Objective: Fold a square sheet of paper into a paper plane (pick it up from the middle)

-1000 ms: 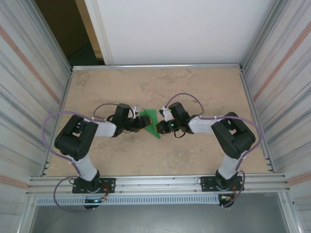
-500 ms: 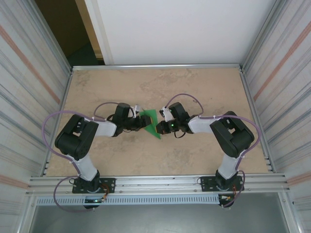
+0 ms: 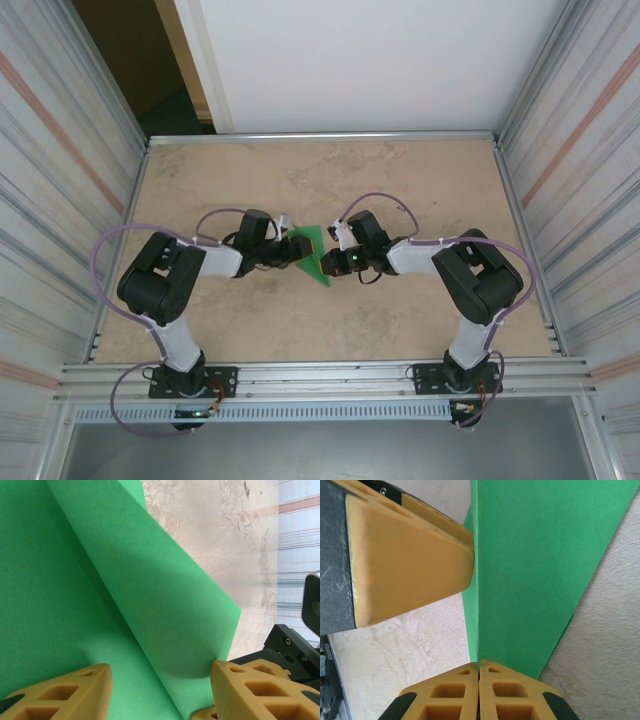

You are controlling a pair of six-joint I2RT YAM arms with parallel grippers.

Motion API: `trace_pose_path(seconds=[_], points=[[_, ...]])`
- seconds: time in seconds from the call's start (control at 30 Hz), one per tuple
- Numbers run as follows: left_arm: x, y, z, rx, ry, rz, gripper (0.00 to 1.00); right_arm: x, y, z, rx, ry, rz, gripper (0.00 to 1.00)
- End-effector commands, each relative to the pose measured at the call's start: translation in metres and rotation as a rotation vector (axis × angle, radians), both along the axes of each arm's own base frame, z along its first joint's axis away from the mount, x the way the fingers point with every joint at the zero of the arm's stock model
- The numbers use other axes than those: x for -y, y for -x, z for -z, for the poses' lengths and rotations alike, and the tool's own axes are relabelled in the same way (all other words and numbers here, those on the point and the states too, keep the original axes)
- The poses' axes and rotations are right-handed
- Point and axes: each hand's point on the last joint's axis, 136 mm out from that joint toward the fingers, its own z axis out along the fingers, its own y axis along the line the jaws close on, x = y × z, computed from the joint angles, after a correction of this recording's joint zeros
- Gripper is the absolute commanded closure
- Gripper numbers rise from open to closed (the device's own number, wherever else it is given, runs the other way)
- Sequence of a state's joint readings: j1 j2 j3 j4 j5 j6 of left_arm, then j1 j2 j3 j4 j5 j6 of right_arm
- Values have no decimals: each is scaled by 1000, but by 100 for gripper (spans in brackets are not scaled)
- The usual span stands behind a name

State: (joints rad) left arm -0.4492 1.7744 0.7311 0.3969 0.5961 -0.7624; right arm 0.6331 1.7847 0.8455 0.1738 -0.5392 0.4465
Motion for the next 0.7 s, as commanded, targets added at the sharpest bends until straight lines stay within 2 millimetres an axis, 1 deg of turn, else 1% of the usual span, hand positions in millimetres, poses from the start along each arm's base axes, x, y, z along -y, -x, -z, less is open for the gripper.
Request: trace_pose_path(seconds=[0.0, 0.1, 0.17, 0.23, 0.33, 0.43, 0.5, 0.67], points=[[-1, -2, 13, -32, -35, -3, 45, 2, 3, 9, -49, -4, 10, 93], [-3, -2, 19, -65, -60, -12, 45, 2, 2, 10, -53, -3, 11, 92], [-5, 0, 23, -88, -79, -17, 45, 3, 2, 11, -56, 3, 18, 89], [-9, 3, 30, -120, -109, -25, 48, 5, 0, 9, -58, 5, 39, 83], [-16, 9, 44, -179, -167, -39, 51, 7, -2, 2, -49, -4, 62, 76], [-22, 14, 54, -227, -207, -46, 51, 13, -3, -7, -25, -1, 93, 72], [-25, 17, 58, -255, -228, -55, 51, 17, -4, -13, 0, 4, 120, 67], [-27, 19, 63, -293, -252, -63, 51, 25, -2, -15, 83, 102, 179, 58]])
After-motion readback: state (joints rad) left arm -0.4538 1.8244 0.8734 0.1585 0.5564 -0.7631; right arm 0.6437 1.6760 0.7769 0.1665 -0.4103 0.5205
